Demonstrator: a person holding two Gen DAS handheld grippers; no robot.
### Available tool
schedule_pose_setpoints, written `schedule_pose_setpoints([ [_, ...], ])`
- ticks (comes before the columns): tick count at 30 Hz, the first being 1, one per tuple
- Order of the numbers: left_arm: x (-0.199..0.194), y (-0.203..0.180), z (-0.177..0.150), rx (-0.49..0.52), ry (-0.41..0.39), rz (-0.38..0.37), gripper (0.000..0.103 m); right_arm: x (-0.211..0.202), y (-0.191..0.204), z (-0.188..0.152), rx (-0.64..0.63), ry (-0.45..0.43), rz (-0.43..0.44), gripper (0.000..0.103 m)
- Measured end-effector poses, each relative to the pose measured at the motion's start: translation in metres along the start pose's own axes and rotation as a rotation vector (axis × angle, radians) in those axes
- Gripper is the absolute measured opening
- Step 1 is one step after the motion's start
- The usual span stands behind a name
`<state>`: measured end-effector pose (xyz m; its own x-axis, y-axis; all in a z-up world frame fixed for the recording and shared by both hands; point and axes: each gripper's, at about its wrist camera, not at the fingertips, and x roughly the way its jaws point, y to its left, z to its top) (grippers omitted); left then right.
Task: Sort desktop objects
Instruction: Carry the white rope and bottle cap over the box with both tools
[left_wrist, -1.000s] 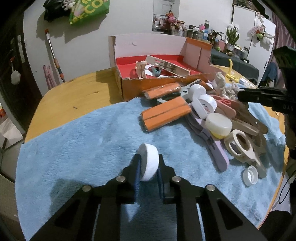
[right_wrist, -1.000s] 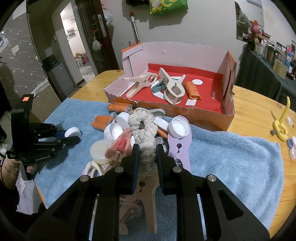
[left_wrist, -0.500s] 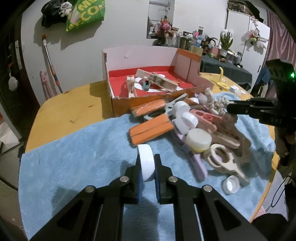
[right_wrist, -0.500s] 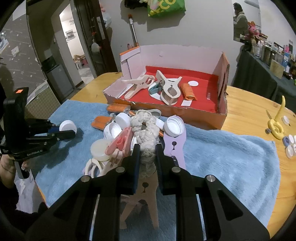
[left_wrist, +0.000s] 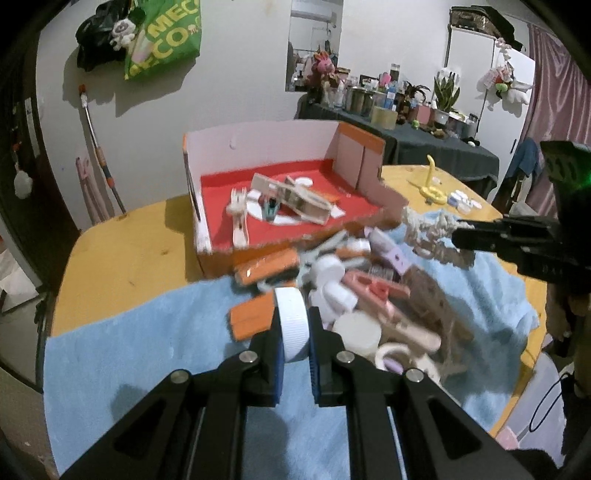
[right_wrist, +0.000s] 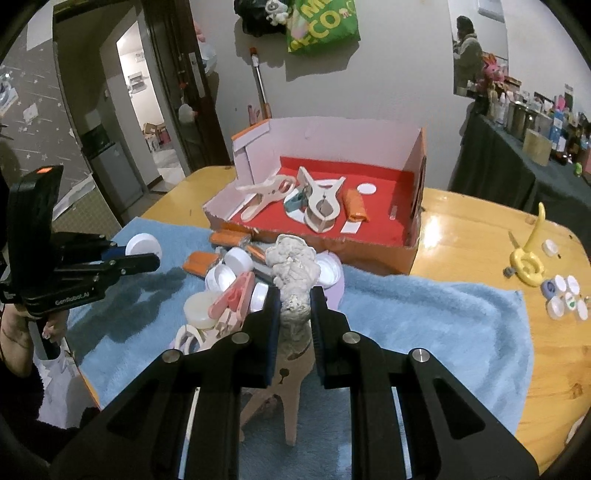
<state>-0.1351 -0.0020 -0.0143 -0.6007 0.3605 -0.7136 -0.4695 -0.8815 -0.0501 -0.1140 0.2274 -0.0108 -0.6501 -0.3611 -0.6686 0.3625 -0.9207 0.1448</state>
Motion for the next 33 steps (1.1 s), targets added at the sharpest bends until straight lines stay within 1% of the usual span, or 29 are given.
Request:
schedule_pose_setpoints([
  [10, 0.0, 0.001, 0.051, -0.009, -0.052, 0.01, 0.011, -0.006, -0.003, 0.034, -0.034, -0.043, -0.022, 0.015],
  [21, 0.016, 0.011, 0.104, -0.037, -0.09, 0.024, 0.011, 0.008, -0.014, 0.079, -0.049, -0.069, -0.062, 0.015],
  [28, 0.036, 0.017, 0.127, -0.057, -0.087, 0.03, 0.011, 0.027, -0.026, 0.104, -0.028, -0.072, -0.083, 0.015],
  [33, 0.057, 0.024, 0.139, -0.082, -0.067, 0.029, 0.011, 0.043, -0.034, 0.116, -0.015, -0.061, -0.1, 0.015],
])
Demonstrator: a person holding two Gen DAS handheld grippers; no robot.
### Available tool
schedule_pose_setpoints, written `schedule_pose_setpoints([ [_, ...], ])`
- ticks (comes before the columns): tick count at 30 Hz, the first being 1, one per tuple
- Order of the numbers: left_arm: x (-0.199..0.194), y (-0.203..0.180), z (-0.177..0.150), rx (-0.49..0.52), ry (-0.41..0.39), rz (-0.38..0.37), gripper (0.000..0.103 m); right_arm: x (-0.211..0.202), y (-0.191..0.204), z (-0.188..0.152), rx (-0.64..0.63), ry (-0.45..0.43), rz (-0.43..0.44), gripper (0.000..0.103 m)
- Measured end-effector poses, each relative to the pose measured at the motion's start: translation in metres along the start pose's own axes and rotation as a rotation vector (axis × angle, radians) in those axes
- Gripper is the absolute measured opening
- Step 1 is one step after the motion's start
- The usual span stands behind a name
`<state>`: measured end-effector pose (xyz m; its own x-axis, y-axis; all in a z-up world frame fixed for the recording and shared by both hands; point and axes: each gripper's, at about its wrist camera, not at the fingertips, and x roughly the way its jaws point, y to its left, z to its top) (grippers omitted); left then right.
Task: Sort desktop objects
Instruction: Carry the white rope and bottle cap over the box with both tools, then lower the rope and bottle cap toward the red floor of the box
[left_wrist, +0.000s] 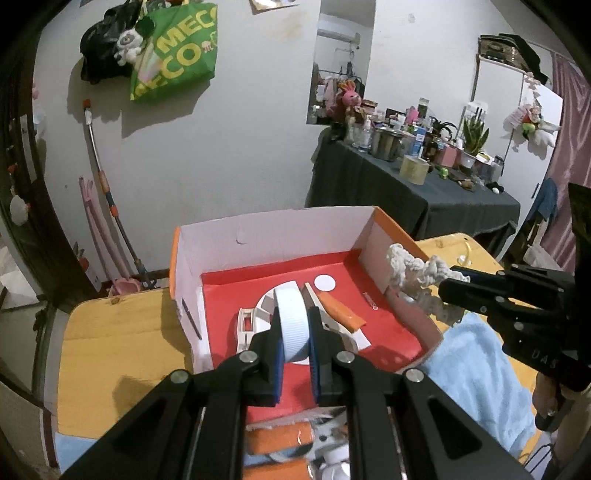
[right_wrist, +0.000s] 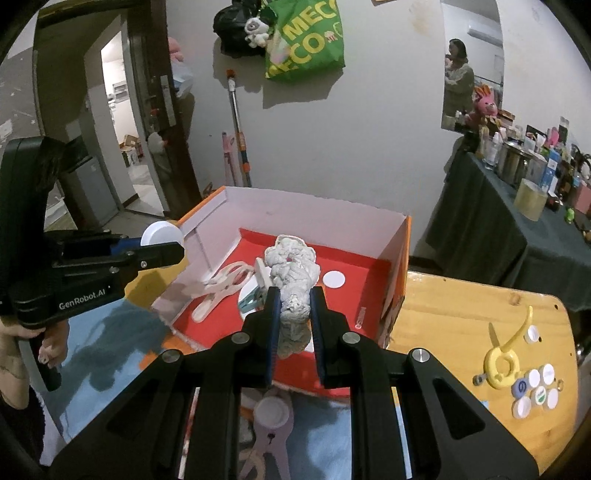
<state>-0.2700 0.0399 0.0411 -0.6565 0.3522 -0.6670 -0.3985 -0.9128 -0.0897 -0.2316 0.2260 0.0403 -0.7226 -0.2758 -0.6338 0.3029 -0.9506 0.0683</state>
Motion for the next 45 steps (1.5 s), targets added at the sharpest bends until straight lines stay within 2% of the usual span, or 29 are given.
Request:
schedule_pose_setpoints([
  [8, 0.037, 0.009, 0.003, -0.029, 0.048, 0.028, 0.011, 0.03, -0.01, 0.01, 0.018, 0.027, -0.025, 0.015],
  [20, 0.08, 0.01, -0.001, -0.016, 0.118, 0.039, 0.011, 0.079, -0.025, 0.005, 0.068, 0.101, -0.034, 0.015],
  [45, 0.12, 0.009, -0.022, 0.011, 0.208, 0.059, 0.011, 0.123, -0.043, -0.016, 0.12, 0.181, -0.028, 0.015],
])
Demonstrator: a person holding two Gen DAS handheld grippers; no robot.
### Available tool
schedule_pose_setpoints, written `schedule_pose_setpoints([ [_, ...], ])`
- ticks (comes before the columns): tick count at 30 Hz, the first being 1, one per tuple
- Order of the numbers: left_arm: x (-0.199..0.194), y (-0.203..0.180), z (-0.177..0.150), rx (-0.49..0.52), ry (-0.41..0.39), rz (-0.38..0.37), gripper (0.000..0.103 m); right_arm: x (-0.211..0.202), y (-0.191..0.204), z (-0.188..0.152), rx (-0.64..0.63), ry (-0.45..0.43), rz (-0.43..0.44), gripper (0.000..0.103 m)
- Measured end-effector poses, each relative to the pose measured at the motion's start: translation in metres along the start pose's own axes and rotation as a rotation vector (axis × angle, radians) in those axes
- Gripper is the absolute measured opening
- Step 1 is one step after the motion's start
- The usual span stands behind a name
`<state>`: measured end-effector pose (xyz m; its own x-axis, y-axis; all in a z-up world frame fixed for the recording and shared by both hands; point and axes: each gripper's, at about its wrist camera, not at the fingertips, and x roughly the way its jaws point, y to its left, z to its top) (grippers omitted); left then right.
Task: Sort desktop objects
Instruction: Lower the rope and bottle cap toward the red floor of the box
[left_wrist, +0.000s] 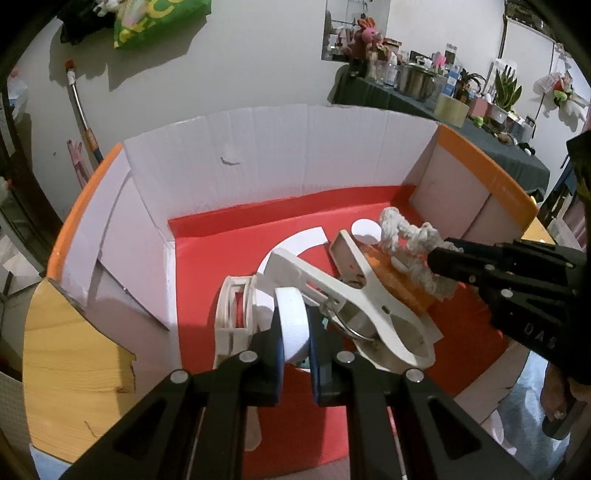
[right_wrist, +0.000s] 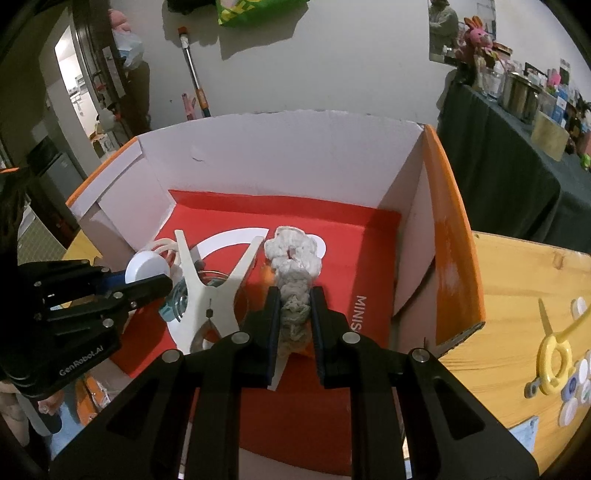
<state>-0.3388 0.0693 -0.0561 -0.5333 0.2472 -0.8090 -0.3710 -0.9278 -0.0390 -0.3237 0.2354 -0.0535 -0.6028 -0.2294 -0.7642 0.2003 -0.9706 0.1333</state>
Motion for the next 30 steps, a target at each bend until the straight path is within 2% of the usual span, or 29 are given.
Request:
schedule_pose_setpoints([
  [30, 0.0011, -0.0014, -0.0077, 0.024, -0.009, 0.017, 0.011, 0.005, -0.004, -0.0032, 0.007, 0.018, -0.018, 0.016],
])
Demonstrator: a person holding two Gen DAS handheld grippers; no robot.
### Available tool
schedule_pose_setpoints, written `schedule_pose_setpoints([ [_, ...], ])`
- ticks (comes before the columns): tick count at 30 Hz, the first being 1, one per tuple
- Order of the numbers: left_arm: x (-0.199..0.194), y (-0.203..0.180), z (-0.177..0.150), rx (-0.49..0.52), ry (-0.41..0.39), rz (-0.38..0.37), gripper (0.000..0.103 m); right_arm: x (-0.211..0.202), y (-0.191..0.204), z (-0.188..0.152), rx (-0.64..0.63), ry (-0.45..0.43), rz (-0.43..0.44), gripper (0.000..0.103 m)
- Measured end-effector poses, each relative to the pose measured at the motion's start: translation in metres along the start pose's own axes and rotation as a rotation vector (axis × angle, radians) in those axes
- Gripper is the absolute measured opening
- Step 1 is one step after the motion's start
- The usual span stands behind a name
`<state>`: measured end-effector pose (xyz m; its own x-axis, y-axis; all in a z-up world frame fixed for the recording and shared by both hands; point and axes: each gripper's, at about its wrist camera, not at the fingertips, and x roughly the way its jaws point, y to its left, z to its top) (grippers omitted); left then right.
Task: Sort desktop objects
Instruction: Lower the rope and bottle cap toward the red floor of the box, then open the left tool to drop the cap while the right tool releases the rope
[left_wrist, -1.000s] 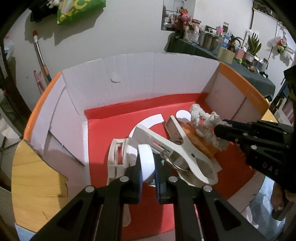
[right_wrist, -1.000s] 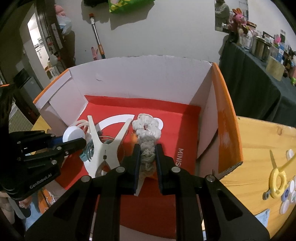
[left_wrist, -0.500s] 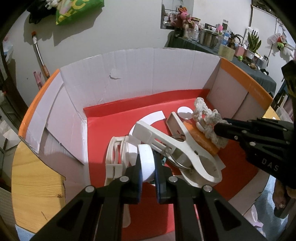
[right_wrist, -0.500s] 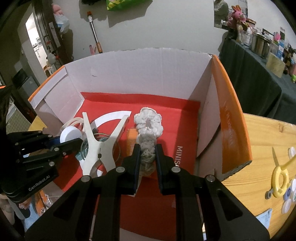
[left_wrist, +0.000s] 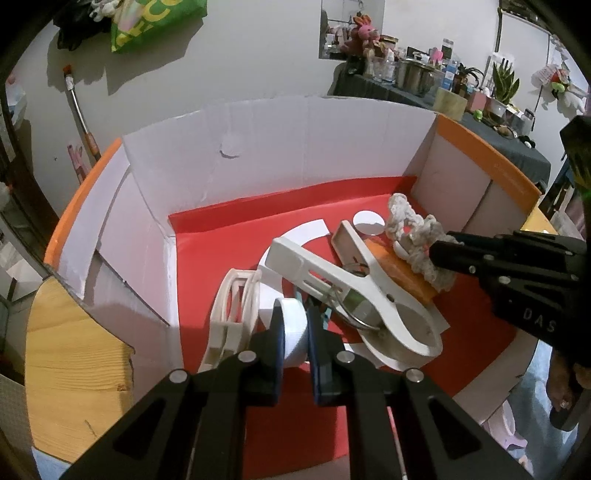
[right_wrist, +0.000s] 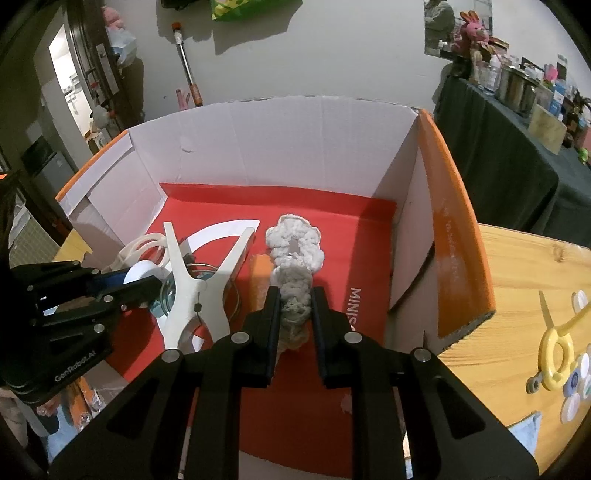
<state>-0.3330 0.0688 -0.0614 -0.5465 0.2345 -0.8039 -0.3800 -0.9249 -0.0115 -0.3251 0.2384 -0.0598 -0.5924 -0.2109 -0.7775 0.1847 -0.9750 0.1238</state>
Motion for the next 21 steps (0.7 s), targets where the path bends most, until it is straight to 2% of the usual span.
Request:
schedule_pose_setpoints([
  [4, -0.005, 0.0, 0.0, -0.003, -0.008, -0.001, 0.015, -0.002, 0.001, 0.0, -0.003, 0.003, -0.009, 0.016],
  [7, -0.01, -0.002, 0.0, 0.008, -0.02, 0.004, 0.03, -0.004, 0.001, 0.0, 0.001, 0.004, -0.014, 0.017],
  [10, -0.016, -0.005, 0.0, 0.021, -0.035, 0.016, 0.036, -0.008, 0.0, 0.0, 0.009, 0.002, -0.018, 0.019],
  [11, -0.019, -0.006, 0.0, 0.023, -0.041, 0.018, 0.042, -0.009, 0.0, 0.0, 0.012, 0.001, -0.016, 0.021],
  [14, -0.025, -0.006, 0.0, 0.022, -0.059, 0.025, 0.052, -0.013, 0.0, 0.0, 0.012, -0.003, -0.019, 0.031],
  [15, -0.027, -0.007, 0.0, 0.022, -0.063, 0.027, 0.053, -0.015, 0.001, 0.0, 0.011, -0.007, -0.018, 0.043],
  [17, -0.032, -0.007, 0.0, 0.02, -0.073, 0.033, 0.06, -0.02, 0.004, 0.0, 0.0, -0.027, -0.024, 0.06],
  [21, -0.043, -0.006, -0.002, 0.014, -0.094, 0.038, 0.067, -0.031, 0.01, 0.0, -0.02, -0.058, -0.025, 0.06],
])
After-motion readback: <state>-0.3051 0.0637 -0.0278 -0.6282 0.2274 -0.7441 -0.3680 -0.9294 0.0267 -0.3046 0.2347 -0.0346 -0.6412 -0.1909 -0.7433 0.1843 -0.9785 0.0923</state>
